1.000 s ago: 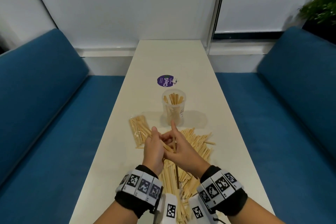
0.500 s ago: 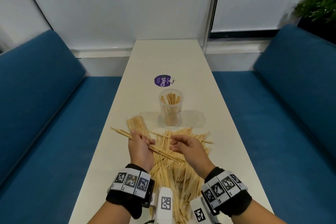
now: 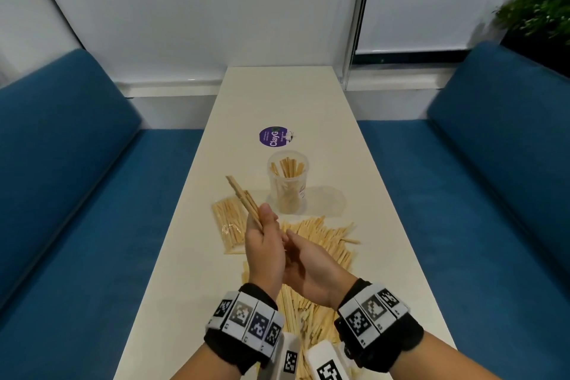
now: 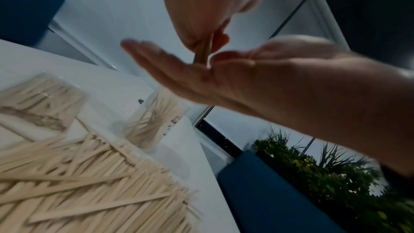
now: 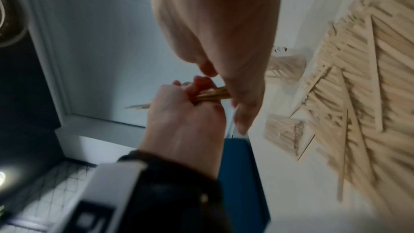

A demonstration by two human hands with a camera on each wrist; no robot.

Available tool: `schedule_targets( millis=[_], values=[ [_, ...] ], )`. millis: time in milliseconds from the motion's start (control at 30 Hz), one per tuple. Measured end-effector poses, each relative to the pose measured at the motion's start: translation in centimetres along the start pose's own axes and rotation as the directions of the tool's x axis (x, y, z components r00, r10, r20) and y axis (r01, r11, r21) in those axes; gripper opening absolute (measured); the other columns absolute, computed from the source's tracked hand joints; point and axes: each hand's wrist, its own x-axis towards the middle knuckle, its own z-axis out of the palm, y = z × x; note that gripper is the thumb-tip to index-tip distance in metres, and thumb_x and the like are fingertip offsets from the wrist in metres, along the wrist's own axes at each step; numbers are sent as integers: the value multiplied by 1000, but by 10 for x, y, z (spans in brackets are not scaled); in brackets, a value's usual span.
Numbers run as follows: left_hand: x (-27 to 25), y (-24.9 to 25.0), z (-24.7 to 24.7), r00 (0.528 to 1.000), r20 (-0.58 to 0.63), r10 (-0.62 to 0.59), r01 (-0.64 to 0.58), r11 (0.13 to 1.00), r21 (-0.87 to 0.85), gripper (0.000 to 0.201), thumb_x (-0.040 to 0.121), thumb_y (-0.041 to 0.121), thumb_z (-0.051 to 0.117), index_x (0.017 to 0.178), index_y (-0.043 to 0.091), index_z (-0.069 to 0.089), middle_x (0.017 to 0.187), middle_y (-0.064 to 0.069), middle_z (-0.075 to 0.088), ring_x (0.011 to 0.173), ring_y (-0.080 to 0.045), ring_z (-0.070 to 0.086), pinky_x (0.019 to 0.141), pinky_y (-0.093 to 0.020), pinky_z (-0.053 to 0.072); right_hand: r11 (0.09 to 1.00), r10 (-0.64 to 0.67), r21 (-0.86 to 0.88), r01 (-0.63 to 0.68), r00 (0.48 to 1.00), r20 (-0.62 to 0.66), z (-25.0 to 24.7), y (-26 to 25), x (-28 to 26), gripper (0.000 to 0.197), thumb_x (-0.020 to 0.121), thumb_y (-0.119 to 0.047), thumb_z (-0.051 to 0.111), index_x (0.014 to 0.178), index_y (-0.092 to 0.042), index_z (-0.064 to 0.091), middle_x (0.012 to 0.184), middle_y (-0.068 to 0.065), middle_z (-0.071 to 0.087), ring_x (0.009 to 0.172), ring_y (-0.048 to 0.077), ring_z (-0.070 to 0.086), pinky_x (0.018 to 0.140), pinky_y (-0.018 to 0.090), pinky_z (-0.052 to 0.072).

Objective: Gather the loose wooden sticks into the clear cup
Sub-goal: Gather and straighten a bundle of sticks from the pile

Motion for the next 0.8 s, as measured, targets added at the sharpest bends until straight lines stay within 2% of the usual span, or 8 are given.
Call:
schedule_targets(
  millis=[100,200,267,333,433,500,667,800],
  values=[
    [6,-11,-13,989,66,-133,129,990,59,31,96,42,38,77,18,48,62,4,46,59,-10,47,60,-25,41,929,-8,-369,-11,999,-50,-11,4,0,49,100,-42,29,115,-6,59,100,9,66,91,19,61,87,37,51],
    [15,-30,-36,944,144,-296,265,943,201,31,97,37,39,78,15,48,60,3,37,52,-12,38,54,-25,36,421,-224,-893,-157,936,-270,-47,17,6,48,97,-45,37,125,-8,47,126,11,54,100,18,52,90,34,46],
    [16,-48,-51,913,135,-386,320,880,350,29,98,35,40,84,12,51,65,2,40,53,-13,38,54,-26,36,234,-250,-923,-306,898,-361,-70,32,8,64,92,-49,46,136,-5,32,140,13,39,118,24,46,96,33,41],
    [11,-67,-63,891,106,-442,339,800,495,25,98,33,41,93,11,53,71,0,47,58,-17,45,57,-27,38,176,-250,-910,-376,877,-411,-83,49,12,84,85,-55,55,142,-4,19,145,15,30,129,31,39,99,35,40],
    [2,-88,-71,856,106,-506,332,695,638,19,95,34,47,91,16,53,82,-1,54,75,-23,55,69,-28,41,161,-306,-912,-377,860,-409,-89,63,21,87,83,-48,62,142,-5,17,142,15,30,128,31,41,99,35,41],
    [-3,-92,-70,842,101,-529,333,659,674,19,94,32,49,80,20,47,79,1,52,70,-16,49,70,-28,41,215,-330,-911,-351,852,-406,-90,65,25,72,87,-38,61,138,-4,24,136,15,39,121,29,47,94,32,43],
    [-5,-88,-58,819,175,-547,304,672,675,18,93,28,51,79,18,47,70,2,48,57,-12,43,58,-25,39,354,-365,-886,-300,828,-426,-97,51,22,16,92,-15,52,105,-6,50,97,8,54,78,19,53,67,26,46],
    [-3,-88,-42,768,244,-593,342,700,627,14,93,29,50,88,16,49,71,-3,57,66,-19,53,69,-29,43,517,-354,-818,-253,807,-473,-102,42,11,9,87,-9,55,96,-9,54,96,14,62,52,13,54,38,15,41]
  ],
)
